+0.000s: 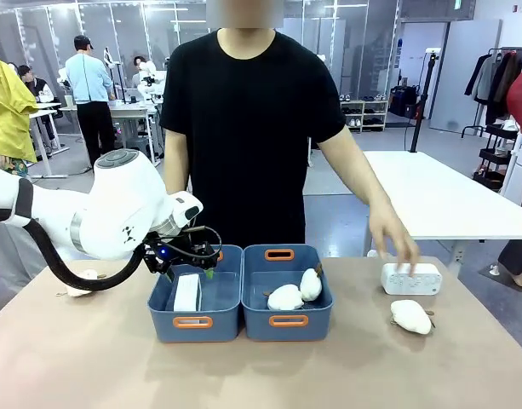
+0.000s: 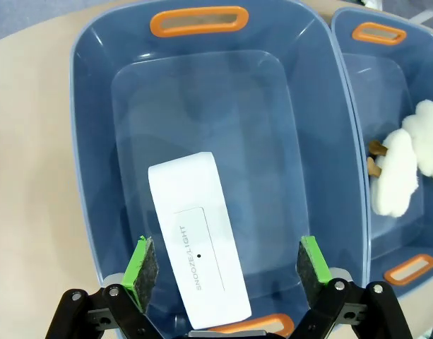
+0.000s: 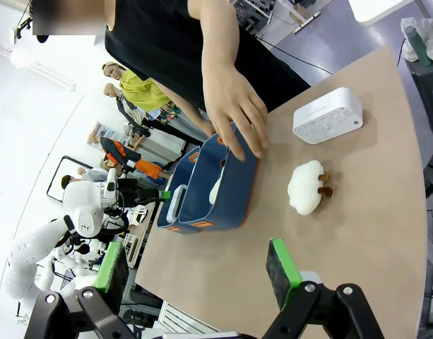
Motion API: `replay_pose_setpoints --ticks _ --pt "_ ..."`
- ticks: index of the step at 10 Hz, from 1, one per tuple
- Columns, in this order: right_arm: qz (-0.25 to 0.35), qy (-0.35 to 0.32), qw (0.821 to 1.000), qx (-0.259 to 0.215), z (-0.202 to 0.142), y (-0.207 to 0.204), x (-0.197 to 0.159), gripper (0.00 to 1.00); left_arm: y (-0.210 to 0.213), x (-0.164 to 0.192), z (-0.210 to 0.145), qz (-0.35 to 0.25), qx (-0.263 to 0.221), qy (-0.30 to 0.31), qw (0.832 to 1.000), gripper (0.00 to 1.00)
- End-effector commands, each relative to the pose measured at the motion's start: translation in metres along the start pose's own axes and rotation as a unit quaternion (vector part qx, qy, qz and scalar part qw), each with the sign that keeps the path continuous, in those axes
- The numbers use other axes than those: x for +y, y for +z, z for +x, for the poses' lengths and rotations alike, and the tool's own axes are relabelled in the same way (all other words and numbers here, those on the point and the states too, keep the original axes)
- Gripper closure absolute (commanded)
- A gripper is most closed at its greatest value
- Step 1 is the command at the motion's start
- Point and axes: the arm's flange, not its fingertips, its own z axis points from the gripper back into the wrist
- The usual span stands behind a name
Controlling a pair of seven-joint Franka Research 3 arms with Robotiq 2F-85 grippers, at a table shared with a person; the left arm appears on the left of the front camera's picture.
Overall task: Sort the digital clocks into the basket.
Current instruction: Pick up the Digital clock from the table and place it into the empty Plastic storage basket.
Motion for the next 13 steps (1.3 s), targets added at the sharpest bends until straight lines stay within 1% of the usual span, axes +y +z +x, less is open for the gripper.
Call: replay_pose_setpoints --ticks 1,2,3,4,5,7,8,9,10,11,12,13 --pt "0.004 0.002 1.000 -0.005 0.001 0.000 0.002 0.00 -0.001 -0.005 0.000 0.008 -0.006 0.003 1.000 0.00" --pt "0.004 0.002 1.000 -0.005 0.001 0.000 0.002 0.00 0.000 0.000 0.000 0.000 0.000 0.000 1.000 0.00" --pt "0.004 0.002 1.000 -0.005 0.001 0.000 0.002 0.00 0.031 0.015 0.006 -0.028 0.064 0.017 0.997 0.00" --pt "0.004 0.002 1.000 -0.005 0.001 0.000 0.002 0.00 0.061 0.033 0.014 -0.083 0.096 0.029 0.991 0.00" --pt "0.004 0.002 1.000 -0.005 0.001 0.000 0.002 0.00 0.088 0.051 0.013 -0.140 0.123 0.026 0.982 0.00" --pt "0.004 0.002 1.000 -0.005 0.001 0.000 0.002 0.00 0.113 0.084 0.015 -0.205 0.132 0.032 0.969 0.00" --pt "0.004 0.002 1.000 -0.005 0.001 0.000 0.002 0.00 0.127 0.109 0.008 -0.263 0.139 0.050 0.953 0.00" --pt "0.004 0.002 1.000 -0.005 0.001 0.000 0.002 0.00 0.141 0.149 0.004 -0.378 0.166 0.059 0.909 0.00" --pt "0.004 0.002 1.000 -0.005 0.001 0.000 0.002 0.00 0.153 0.191 -0.012 -0.424 0.174 0.062 0.887 0.00" --pt "0.004 0.002 1.000 -0.005 0.001 0.000 0.002 0.00 0.162 0.234 -0.026 -0.459 0.153 0.067 0.873 0.00" --pt "0.004 0.002 1.000 -0.005 0.001 0.000 0.002 0.00 0.168 0.276 -0.046 -0.490 0.116 0.077 0.860 0.00" --pt "0.004 0.002 1.000 -0.005 0.001 0.000 0.002 0.00 0.169 0.317 -0.065 -0.535 0.080 0.069 0.838 0.00"
